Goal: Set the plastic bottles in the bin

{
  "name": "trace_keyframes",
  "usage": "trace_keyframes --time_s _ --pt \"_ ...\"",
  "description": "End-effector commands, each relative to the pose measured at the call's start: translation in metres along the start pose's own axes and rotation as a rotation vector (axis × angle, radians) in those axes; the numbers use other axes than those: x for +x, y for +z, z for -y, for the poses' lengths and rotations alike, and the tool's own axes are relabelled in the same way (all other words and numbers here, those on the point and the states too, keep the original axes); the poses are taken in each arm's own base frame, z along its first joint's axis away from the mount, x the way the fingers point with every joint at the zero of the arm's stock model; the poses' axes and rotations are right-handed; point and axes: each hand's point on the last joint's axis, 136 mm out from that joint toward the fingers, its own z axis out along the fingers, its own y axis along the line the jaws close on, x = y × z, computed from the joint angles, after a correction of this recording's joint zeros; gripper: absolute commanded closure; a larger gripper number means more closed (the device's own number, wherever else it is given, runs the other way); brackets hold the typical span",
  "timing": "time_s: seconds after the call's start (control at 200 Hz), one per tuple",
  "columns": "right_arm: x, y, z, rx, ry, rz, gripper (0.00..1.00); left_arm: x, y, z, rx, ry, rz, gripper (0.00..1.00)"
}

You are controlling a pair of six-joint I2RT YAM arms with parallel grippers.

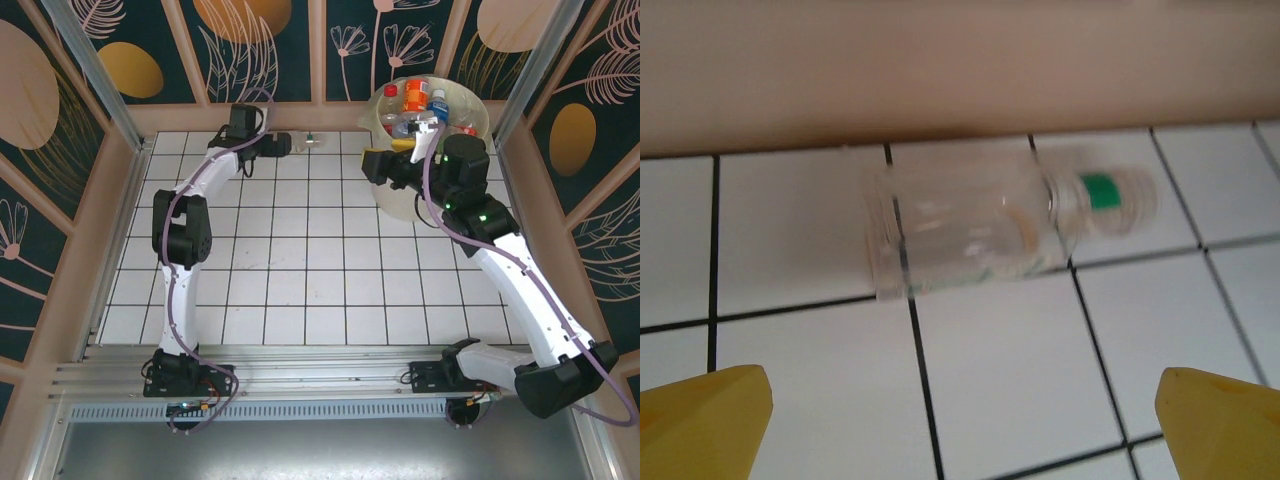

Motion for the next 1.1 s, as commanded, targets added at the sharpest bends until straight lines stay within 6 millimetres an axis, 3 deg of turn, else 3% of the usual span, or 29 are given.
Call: trace_keyframes --time_s 0.0,0.225,0.395,0.981,1.096 --pt "-0.022 -0.011 -0.008 -0.005 -0.027 0.076 0.20 -0.010 0.016 -0.005 -0.020 -0.152 0.063 0.01" --pt "-0.025 -0.018 -0.009 0.001 -0.029 0.078 0.20 -0.022 0.038 -0.003 0.005 -0.217 0.105 0.01" --pt "-0.023 -0.022 -0.009 0.005 -0.022 0.079 0.20 -0.016 0.058 -0.009 0.016 -0.237 0.101 0.01" --pt "-0.018 -0.027 -0.005 0.033 -0.006 0.070 0.20 -0.004 0.097 -0.034 0.014 -0.504 0.157 0.01" --pt "-0.017 -0.026 -0.005 0.035 -0.007 0.069 0.20 0.001 0.102 -0.032 0.027 -0.501 0.147 0.12"
